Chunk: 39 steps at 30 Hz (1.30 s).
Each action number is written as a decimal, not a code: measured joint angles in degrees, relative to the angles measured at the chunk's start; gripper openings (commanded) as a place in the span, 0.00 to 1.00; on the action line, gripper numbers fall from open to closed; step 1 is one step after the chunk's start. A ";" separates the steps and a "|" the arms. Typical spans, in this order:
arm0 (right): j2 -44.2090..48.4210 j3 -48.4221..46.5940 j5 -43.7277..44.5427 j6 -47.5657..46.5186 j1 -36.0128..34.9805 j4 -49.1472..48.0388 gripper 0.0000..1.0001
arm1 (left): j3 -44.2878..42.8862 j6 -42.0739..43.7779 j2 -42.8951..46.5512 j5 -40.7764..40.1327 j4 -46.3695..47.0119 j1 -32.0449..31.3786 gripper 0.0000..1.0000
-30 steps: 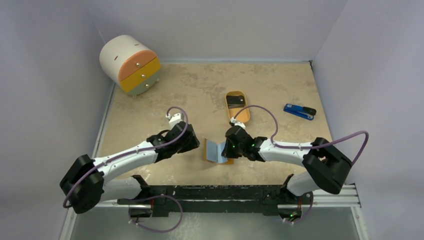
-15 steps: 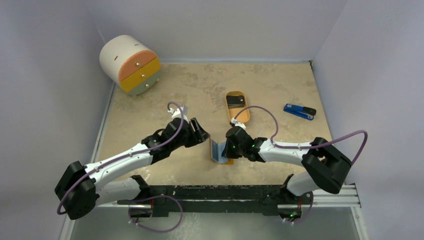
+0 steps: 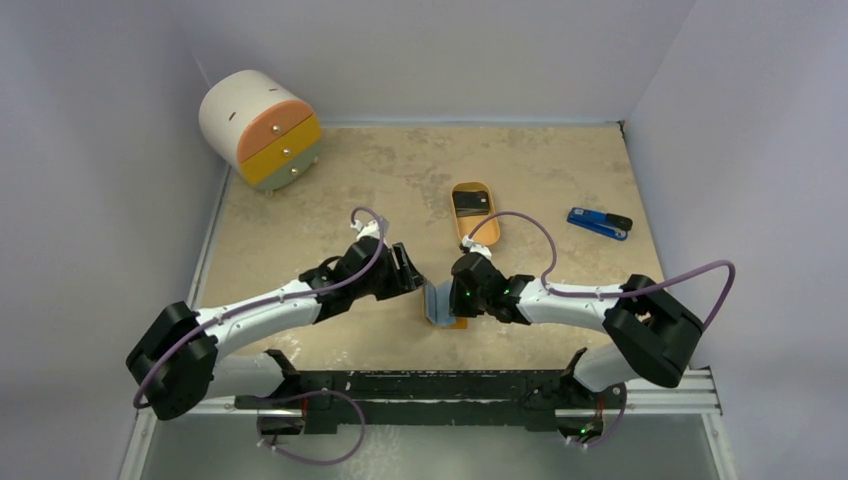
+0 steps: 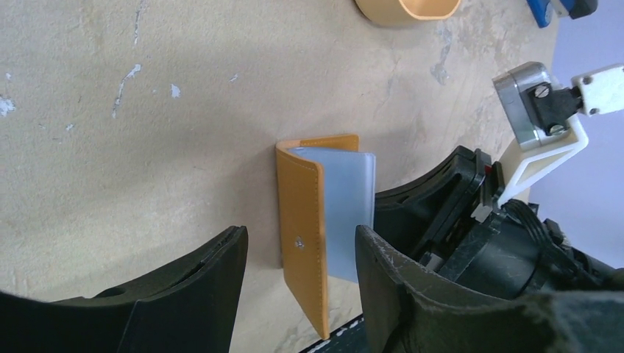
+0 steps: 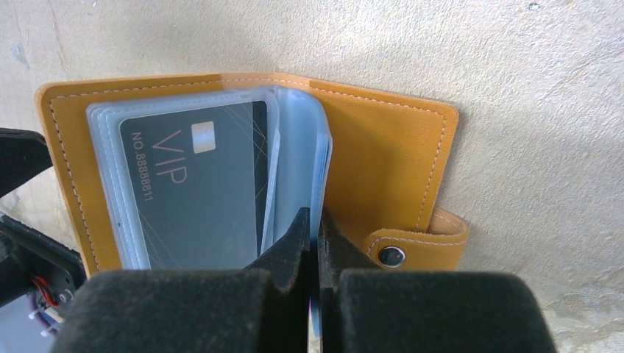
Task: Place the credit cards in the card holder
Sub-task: Open the card holder at the center of the board.
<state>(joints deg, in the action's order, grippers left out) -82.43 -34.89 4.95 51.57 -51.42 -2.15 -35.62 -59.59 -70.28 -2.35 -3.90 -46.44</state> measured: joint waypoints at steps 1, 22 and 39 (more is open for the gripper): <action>0.00 0.00 0.00 0.00 0.00 0.00 0.00 | 0.00 0.37 -0.07 0.00 -0.17 0.00 0.55; 0.00 -0.24 0.07 -0.24 0.00 0.48 0.00 | 0.42 -6.47 0.50 5.44 18.75 -1.92 0.42; 0.24 -0.46 0.04 -0.24 0.00 0.61 0.00 | 2.43 -5.46 -7.96 3.02 17.42 -3.96 0.27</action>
<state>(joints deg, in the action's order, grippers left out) -82.19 -35.35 4.99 51.33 -51.42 -1.54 -33.19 -65.06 -78.24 0.67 13.52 -50.39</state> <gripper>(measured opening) 0.012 0.273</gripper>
